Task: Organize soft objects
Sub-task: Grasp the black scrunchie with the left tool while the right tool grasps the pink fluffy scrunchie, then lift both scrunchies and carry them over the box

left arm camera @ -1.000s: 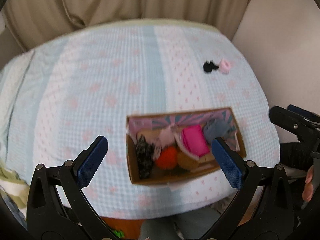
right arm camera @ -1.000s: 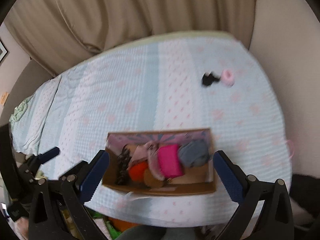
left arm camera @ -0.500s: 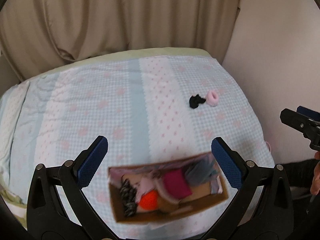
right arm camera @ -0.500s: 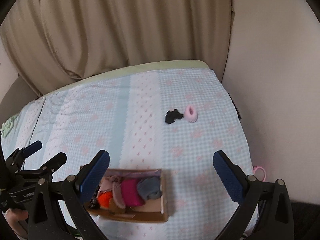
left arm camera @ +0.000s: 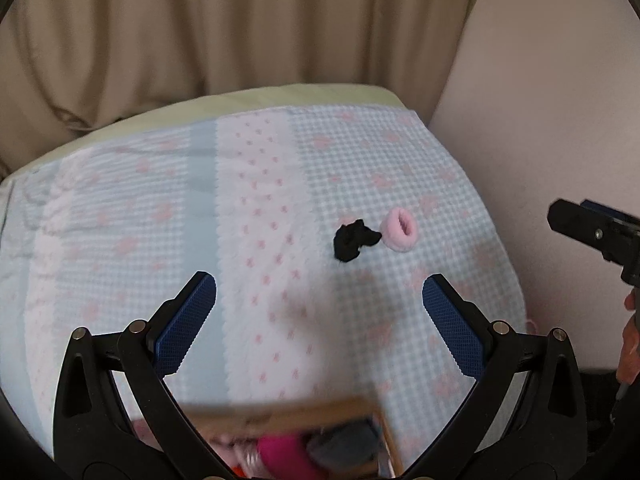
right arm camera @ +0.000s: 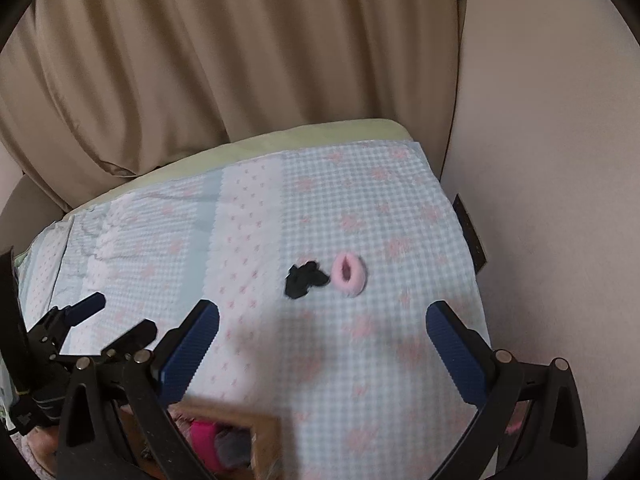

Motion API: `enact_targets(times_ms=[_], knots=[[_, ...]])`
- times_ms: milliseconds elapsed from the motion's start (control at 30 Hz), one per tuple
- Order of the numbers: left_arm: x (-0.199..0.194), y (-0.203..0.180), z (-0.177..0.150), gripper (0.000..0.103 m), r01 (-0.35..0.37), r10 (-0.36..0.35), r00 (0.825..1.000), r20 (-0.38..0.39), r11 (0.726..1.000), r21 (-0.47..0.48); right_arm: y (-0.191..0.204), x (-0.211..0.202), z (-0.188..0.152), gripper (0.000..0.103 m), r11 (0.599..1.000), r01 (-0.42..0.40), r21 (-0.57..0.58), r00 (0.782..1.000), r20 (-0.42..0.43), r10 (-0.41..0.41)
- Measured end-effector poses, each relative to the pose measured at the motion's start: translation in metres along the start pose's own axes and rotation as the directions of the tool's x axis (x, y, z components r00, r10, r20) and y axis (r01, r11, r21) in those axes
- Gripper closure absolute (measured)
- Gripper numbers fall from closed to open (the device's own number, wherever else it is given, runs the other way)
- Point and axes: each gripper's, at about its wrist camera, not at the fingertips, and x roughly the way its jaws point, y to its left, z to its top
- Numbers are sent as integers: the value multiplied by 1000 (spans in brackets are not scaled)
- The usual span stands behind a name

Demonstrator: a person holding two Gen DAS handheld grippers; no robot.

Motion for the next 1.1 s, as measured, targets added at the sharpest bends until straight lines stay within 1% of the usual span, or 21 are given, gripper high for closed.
enact_targets(times_ms=[100, 233, 333, 433, 467, 500, 600, 667, 700, 867, 933, 1000, 1033, 1100], knots=[[47, -11, 11, 0, -2, 3, 1000, -28, 999, 35, -16, 43, 12, 0, 1000, -12, 8, 999, -30, 12], [115, -17, 17, 1, 48, -43, 995, -85, 998, 51, -34, 99, 19, 0, 999, -20, 39, 997, -71, 23], [155, -21, 15, 1, 85, -77, 990, -122, 994, 68, -45, 140, 18, 0, 997, -22, 73, 994, -106, 30], [197, -25, 10, 5, 115, -99, 983, -156, 989, 98, -50, 180, 14, 0, 995, -17, 95, 991, -133, 30], [214, -27, 8, 8, 128, -108, 979, -170, 986, 110, -51, 189, 13, 2, 995, -15, 96, 990, -138, 28], [225, -28, 7, 12, 136, -113, 977, -181, 983, 120, -52, 202, 12, 5, 995, -15, 97, 989, -146, 29], [261, -33, 3, 20, 164, -130, 968, -215, 975, 148, -53, 236, 7, 10, 994, -16, 105, 984, -173, 34], [279, -38, 1, 21, 176, -136, 964, -228, 971, 165, -56, 253, 5, 12, 993, -15, 117, 982, -184, 36], [287, -39, 0, 22, 180, -137, 963, -232, 968, 174, -57, 261, 3, 17, 992, -18, 123, 981, -187, 41], [309, -44, -5, 24, 192, -139, 958, -251, 960, 204, -60, 290, -4, 29, 989, -26, 149, 974, -218, 58], [311, -47, -4, 31, 191, -137, 962, -237, 955, 226, -61, 295, -6, 34, 987, -27, 156, 973, -221, 61], [313, -50, -2, 46, 188, -132, 965, -228, 952, 243, -63, 298, -8, 49, 987, -32, 157, 973, -221, 67], [314, -51, -1, 50, 187, -131, 966, -224, 951, 248, -63, 299, -8, 50, 987, -38, 157, 973, -221, 73], [315, -53, 2, 62, 186, -131, 967, -217, 950, 251, -63, 298, -7, 56, 988, -44, 150, 974, -213, 75]])
